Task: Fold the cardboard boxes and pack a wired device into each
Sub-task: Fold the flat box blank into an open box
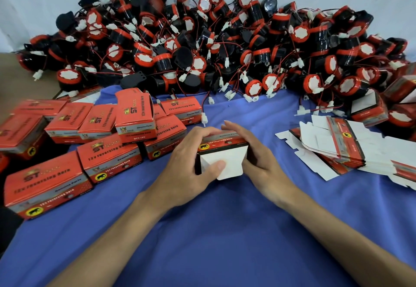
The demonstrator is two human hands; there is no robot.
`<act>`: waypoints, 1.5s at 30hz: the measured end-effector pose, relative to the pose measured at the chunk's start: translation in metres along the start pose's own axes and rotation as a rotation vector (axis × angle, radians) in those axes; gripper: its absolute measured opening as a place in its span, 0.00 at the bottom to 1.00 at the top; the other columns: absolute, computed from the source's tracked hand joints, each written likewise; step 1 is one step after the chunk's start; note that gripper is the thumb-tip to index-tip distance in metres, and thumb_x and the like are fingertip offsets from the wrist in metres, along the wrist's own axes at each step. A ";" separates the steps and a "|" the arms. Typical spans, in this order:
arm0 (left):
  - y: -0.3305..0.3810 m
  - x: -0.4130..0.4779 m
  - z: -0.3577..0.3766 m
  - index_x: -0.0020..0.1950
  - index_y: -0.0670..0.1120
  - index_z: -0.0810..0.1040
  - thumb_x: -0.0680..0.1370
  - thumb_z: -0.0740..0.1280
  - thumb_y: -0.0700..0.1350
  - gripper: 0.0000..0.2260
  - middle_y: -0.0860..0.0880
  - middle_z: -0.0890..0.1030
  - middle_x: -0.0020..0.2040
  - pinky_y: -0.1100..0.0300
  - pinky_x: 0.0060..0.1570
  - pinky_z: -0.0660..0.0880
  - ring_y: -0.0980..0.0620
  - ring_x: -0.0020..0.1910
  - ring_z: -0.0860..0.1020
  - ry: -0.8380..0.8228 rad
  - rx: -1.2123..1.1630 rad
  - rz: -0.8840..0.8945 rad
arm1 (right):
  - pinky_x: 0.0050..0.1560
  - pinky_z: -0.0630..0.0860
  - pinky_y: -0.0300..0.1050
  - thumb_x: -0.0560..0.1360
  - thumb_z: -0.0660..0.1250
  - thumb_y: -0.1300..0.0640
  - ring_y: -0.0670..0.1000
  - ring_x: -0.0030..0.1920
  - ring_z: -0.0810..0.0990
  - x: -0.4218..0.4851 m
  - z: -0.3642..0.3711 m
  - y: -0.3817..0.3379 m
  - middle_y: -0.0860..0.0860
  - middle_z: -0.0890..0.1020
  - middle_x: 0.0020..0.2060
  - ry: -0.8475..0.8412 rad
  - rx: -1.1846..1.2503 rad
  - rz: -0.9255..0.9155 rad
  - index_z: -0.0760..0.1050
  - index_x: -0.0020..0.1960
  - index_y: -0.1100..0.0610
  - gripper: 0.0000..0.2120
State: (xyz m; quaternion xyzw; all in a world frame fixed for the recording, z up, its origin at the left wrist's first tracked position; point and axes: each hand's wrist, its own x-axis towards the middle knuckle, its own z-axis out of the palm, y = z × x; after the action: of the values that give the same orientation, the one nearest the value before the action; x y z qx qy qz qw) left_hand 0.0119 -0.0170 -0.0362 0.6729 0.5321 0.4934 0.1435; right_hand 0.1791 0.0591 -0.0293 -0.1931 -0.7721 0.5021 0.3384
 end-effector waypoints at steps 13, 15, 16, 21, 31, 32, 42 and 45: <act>-0.002 0.000 0.004 0.65 0.58 0.67 0.79 0.62 0.52 0.14 0.58 0.74 0.58 0.71 0.57 0.67 0.60 0.60 0.74 0.077 0.080 0.053 | 0.62 0.71 0.38 0.74 0.63 0.61 0.43 0.66 0.72 -0.001 -0.004 0.003 0.37 0.74 0.65 -0.031 0.131 0.044 0.59 0.73 0.44 0.31; -0.003 0.000 0.005 0.65 0.54 0.68 0.79 0.62 0.51 0.15 0.55 0.74 0.58 0.69 0.58 0.68 0.58 0.60 0.74 0.091 0.092 0.063 | 0.57 0.73 0.34 0.74 0.65 0.62 0.41 0.63 0.75 0.000 -0.002 0.002 0.34 0.76 0.61 -0.026 0.060 0.036 0.59 0.72 0.42 0.31; -0.004 0.000 0.005 0.64 0.53 0.68 0.79 0.62 0.50 0.14 0.55 0.74 0.58 0.69 0.58 0.68 0.59 0.60 0.74 0.098 0.099 0.067 | 0.56 0.74 0.35 0.75 0.65 0.61 0.41 0.61 0.76 0.000 -0.001 0.002 0.32 0.76 0.60 -0.012 0.022 0.024 0.59 0.71 0.40 0.31; -0.004 -0.001 0.007 0.63 0.54 0.68 0.79 0.61 0.51 0.13 0.59 0.74 0.56 0.72 0.57 0.67 0.64 0.59 0.73 0.103 0.109 0.050 | 0.47 0.77 0.35 0.77 0.67 0.61 0.47 0.46 0.80 0.000 0.003 0.000 0.33 0.79 0.53 0.108 -0.178 -0.071 0.62 0.68 0.38 0.28; 0.002 -0.001 0.005 0.64 0.59 0.67 0.78 0.62 0.51 0.15 0.70 0.74 0.57 0.69 0.54 0.72 0.64 0.57 0.75 0.139 0.101 0.058 | 0.40 0.73 0.27 0.73 0.69 0.55 0.35 0.46 0.80 0.002 0.008 -0.003 0.28 0.78 0.48 0.267 -0.273 -0.187 0.68 0.59 0.37 0.20; 0.002 -0.001 0.005 0.64 0.58 0.67 0.78 0.63 0.51 0.15 0.69 0.74 0.56 0.69 0.55 0.71 0.65 0.57 0.75 0.143 0.102 0.059 | 0.41 0.73 0.27 0.73 0.70 0.56 0.35 0.47 0.80 0.002 0.009 -0.002 0.28 0.79 0.48 0.278 -0.277 -0.197 0.69 0.59 0.38 0.20; 0.004 -0.001 0.004 0.65 0.53 0.67 0.76 0.62 0.53 0.18 0.57 0.75 0.60 0.66 0.60 0.69 0.58 0.62 0.73 0.144 0.057 0.010 | 0.39 0.78 0.37 0.74 0.68 0.56 0.39 0.50 0.80 0.002 0.007 -0.001 0.33 0.80 0.51 0.288 -0.219 -0.172 0.71 0.61 0.44 0.18; 0.002 0.001 0.003 0.67 0.41 0.68 0.80 0.56 0.51 0.20 0.48 0.70 0.65 0.60 0.66 0.65 0.52 0.67 0.69 0.157 0.020 0.042 | 0.39 0.78 0.42 0.77 0.64 0.53 0.44 0.49 0.81 0.002 0.006 -0.003 0.38 0.80 0.54 0.279 -0.162 -0.168 0.71 0.63 0.46 0.14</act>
State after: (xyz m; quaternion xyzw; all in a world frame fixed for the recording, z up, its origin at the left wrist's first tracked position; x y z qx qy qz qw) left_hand 0.0152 -0.0161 -0.0354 0.6446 0.5322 0.5423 0.0841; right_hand 0.1740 0.0551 -0.0274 -0.2224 -0.7690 0.3766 0.4662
